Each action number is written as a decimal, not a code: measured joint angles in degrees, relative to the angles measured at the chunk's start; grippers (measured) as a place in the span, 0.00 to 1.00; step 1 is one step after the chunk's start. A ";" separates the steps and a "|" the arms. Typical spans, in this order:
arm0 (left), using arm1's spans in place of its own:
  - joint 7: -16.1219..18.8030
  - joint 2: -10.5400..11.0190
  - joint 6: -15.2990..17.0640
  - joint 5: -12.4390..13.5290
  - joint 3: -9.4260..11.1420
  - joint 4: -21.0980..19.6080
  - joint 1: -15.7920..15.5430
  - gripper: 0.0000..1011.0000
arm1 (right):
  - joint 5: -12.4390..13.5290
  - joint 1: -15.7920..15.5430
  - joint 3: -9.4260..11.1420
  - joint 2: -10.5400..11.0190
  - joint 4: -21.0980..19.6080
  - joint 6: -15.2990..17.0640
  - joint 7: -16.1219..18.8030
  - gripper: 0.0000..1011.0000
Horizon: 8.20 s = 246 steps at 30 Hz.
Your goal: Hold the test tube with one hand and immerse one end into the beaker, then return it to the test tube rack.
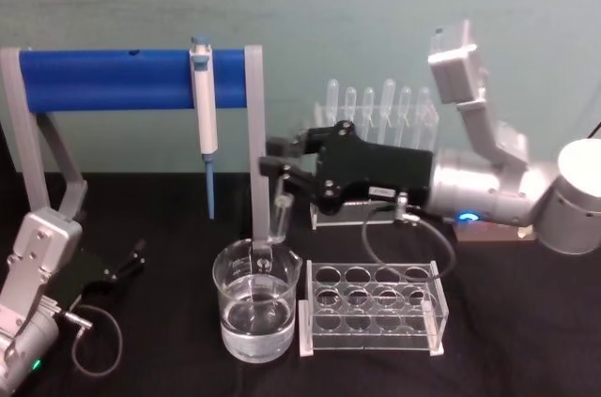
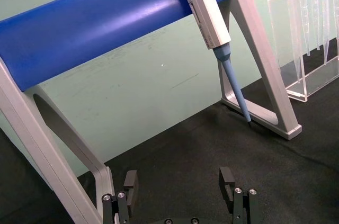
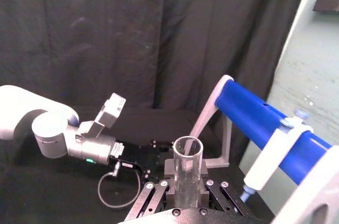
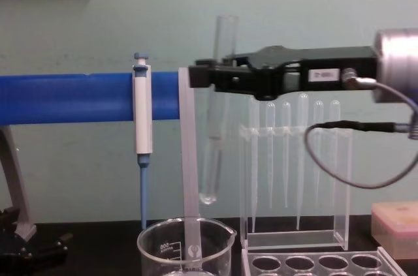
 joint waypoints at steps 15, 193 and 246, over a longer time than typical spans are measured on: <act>0.00 0.00 0.00 0.00 0.00 0.00 0.00 0.99 | -0.08 2.36 -4.06 -4.28 8.52 -2.86 2.14 0.22; 0.00 0.00 0.00 0.00 0.00 0.00 0.00 0.99 | -5.83 -1.77 -5.20 -8.46 18.28 -9.77 3.40 0.22; 0.00 0.00 0.00 0.00 0.00 0.00 0.00 0.99 | -5.83 -1.77 -5.20 -8.45 18.28 -9.77 3.40 0.22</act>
